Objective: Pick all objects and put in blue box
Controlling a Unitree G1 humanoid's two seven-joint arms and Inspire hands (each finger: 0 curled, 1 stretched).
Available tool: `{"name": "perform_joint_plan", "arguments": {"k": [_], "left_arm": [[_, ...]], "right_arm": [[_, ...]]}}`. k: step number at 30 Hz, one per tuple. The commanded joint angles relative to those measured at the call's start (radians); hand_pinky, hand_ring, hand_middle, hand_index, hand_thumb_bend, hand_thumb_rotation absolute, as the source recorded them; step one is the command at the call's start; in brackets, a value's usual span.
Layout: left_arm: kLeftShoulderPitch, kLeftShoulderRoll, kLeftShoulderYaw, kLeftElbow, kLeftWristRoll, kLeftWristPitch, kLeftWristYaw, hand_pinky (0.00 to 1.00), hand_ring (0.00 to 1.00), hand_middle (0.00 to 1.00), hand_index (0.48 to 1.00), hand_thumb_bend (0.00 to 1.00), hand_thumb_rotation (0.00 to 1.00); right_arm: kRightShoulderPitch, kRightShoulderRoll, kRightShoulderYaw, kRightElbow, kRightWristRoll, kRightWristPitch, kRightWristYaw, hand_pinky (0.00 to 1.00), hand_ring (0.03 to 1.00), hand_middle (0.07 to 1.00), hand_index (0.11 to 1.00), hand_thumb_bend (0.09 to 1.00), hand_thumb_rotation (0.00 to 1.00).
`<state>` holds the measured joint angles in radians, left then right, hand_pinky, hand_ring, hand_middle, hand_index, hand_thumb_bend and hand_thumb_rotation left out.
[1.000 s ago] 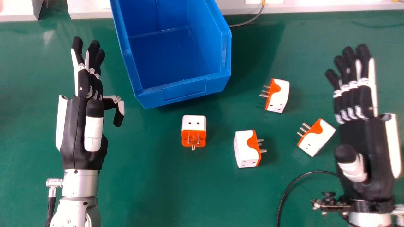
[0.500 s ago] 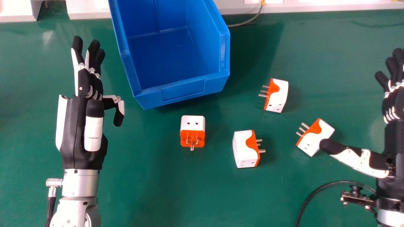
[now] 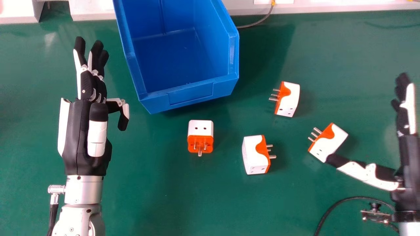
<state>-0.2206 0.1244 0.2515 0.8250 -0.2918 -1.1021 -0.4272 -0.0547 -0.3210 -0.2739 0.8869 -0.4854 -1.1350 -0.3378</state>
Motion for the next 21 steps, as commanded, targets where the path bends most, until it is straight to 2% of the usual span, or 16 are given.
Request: {"name": "perform_joint_plan", "arguments": {"k": [1, 5, 11, 14, 21], "left_arm": [[-0.003, 0.005, -0.005, -0.020, -0.002, -0.016, -0.006, 0.00, 1.00, 1.00, 1.000, 1.00, 0.95], [0.002, 0.007, -0.006, -0.026, -0.006, -0.013, -0.011, 0.00, 1.00, 1.00, 1.000, 1.00, 0.95], [0.007, 0.010, -0.007, -0.029, -0.006, -0.010, -0.012, 0.00, 1.00, 1.00, 1.000, 1.00, 0.95], [0.008, 0.011, -0.007, -0.031, -0.007, -0.010, -0.012, 0.00, 1.00, 1.00, 1.000, 1.00, 0.95], [0.007, 0.012, -0.005, -0.030, -0.003, -0.010, -0.005, 0.00, 1.00, 1.00, 1.000, 1.00, 0.95]], "right_arm": [[-0.030, -0.037, 0.028, 0.031, -0.004, 0.007, -0.038, 0.98, 0.998, 1.000, 1.000, 1.000, 0.48], [-0.051, -0.048, 0.083, 0.083, 0.005, 0.026, -0.059, 0.98, 1.000, 1.000, 1.000, 1.000, 0.50], [-0.074, -0.035, 0.150, 0.156, 0.078, 0.001, -0.002, 0.99, 1.000, 1.000, 1.000, 1.000, 0.47], [-0.077, -0.038, 0.182, 0.165, 0.075, 0.012, 0.001, 1.00, 1.000, 1.000, 1.000, 1.000, 0.46], [-0.088, -0.068, 0.240, 0.184, 0.033, 0.044, -0.040, 1.00, 1.000, 1.000, 1.000, 1.000, 0.47]]}}
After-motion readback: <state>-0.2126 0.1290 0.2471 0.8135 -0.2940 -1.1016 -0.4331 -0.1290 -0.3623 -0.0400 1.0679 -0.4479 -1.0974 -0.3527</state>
